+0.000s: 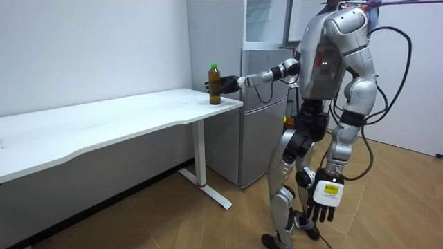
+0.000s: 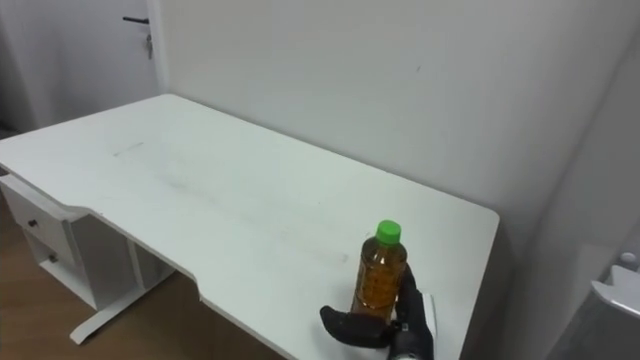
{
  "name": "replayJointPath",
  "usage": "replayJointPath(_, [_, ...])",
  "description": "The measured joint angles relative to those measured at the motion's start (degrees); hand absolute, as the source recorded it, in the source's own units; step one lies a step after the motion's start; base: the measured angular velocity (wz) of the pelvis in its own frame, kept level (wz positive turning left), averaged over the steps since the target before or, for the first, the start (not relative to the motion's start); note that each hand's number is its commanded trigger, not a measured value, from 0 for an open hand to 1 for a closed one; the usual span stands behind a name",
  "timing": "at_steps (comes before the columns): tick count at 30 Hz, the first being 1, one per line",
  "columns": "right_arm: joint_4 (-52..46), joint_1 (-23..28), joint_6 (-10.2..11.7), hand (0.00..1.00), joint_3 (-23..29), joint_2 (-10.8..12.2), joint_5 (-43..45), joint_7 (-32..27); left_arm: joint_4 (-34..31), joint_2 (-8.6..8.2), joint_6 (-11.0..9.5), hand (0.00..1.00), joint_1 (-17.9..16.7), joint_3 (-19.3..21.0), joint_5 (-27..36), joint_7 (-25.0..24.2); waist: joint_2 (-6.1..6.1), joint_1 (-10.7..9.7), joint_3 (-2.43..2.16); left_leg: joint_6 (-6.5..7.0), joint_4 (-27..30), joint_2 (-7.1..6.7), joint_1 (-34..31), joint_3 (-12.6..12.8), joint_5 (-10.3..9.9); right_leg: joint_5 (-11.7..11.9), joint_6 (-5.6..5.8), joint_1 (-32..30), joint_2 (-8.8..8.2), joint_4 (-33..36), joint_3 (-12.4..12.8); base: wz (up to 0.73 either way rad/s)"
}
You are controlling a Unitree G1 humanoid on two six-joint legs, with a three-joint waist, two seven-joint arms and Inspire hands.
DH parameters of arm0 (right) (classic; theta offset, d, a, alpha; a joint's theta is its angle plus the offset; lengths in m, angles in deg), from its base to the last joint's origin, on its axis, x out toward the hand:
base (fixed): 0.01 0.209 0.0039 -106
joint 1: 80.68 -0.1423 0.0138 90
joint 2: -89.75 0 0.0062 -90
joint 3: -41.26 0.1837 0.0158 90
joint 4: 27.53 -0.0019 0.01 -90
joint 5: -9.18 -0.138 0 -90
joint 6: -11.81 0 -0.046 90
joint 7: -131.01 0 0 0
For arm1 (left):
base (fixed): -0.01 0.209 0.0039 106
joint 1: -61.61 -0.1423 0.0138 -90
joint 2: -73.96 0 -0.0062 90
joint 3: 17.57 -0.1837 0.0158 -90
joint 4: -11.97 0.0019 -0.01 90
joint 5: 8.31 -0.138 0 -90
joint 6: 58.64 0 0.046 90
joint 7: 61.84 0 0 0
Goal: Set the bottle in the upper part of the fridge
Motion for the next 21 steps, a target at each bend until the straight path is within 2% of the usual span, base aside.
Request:
replayJointPath(1, [0.00,-0.62,0.04,0.22,0.00,-0.01,0.00,-0.38,0.00,0.09,0.00,0.00,0.00,0.00,0.00,0.00,-0.02,0.00,0.01,0.00,-0.02,0.00,0.01,0.00,0.00,0.00,0.00,0.00,0.00,0.00,-0.02,0.00])
replayJointPath(2, [-0.01,-0.85,0.09,0.84,0.00,-0.01,0.00,-0.64,-0.01,0.14,0.00,0.00,0.00,0.00,0.01,0.00,-0.03,0.00,0.00,0.00,-0.03,-0.01,0.01,-0.01,0.00,0.00,0.00,0.00,0.00,0.00,-0.03,0.00])
replayJointPath(3, [-0.01,-1.26,0.15,1.00,0.00,-0.01,0.09,-1.18,-0.01,0.18,0.00,0.00,0.00,0.00,0.00,0.00,-0.05,0.03,-0.01,0.00,-0.04,-0.02,0.10,-0.03,0.00,0.00,0.00,0.00,0.00,-0.01,-0.03,0.00])
replayJointPath(7, [-0.01,-1.60,0.99,1.00,-0.01,-0.05,0.57,-2.30,-0.02,0.18,0.00,0.00,0.01,0.06,0.00,0.00,-0.16,0.14,-0.08,0.00,-0.09,-0.05,0.11,-0.20,0.01,0.00,0.00,-0.09,0.00,-0.03,-0.13,0.00])
replayJointPath(10, [-0.01,-1.60,1.06,1.00,-0.02,-0.05,0.64,-3.24,-0.01,0.19,0.00,0.00,0.01,0.20,0.00,0.08,-0.40,0.17,-0.25,-0.05,-0.22,-0.05,0.11,-0.29,0.04,0.00,0.00,-0.14,0.01,-0.04,-0.13,0.00])
replayJointPath(14, [-0.03,-1.60,1.13,1.00,0.02,-0.07,0.63,-3.85,-0.05,0.22,-0.09,0.00,0.01,0.20,0.00,0.43,-0.42,0.17,-0.25,-0.05,-0.23,-0.05,0.19,-0.29,0.05,0.00,0.00,-0.04,0.03,-0.05,-0.10,0.00])
replayJointPath(17, [-0.01,-1.56,1.13,1.00,-0.02,-0.06,0.42,-3.72,-0.04,0.21,-0.48,0.00,0.00,0.20,-0.03,1.29,-0.36,0.13,-0.04,-0.05,-0.20,-0.07,0.47,-0.29,0.05,0.00,0.00,0.26,0.03,-0.07,-0.07,0.00])
replayJointPath(18, [0.02,-1.52,1.11,1.00,-0.03,-0.05,0.33,-3.73,-0.05,0.21,-0.74,0.00,0.00,0.20,-0.04,1.53,-0.25,0.18,0.17,-0.05,-0.20,-0.08,0.61,-0.29,0.05,0.00,0.00,0.40,0.03,-0.07,0.00,0.00])
replayJointPath(21, [0.05,-1.52,1.11,1.00,-0.08,-0.06,0.24,-3.78,-0.06,0.22,-1.08,0.00,0.00,0.21,-0.05,1.68,-0.31,0.21,0.22,-0.05,-0.22,-0.06,0.55,-0.30,0.05,0.00,0.00,0.33,0.03,-0.08,-0.02,0.00])
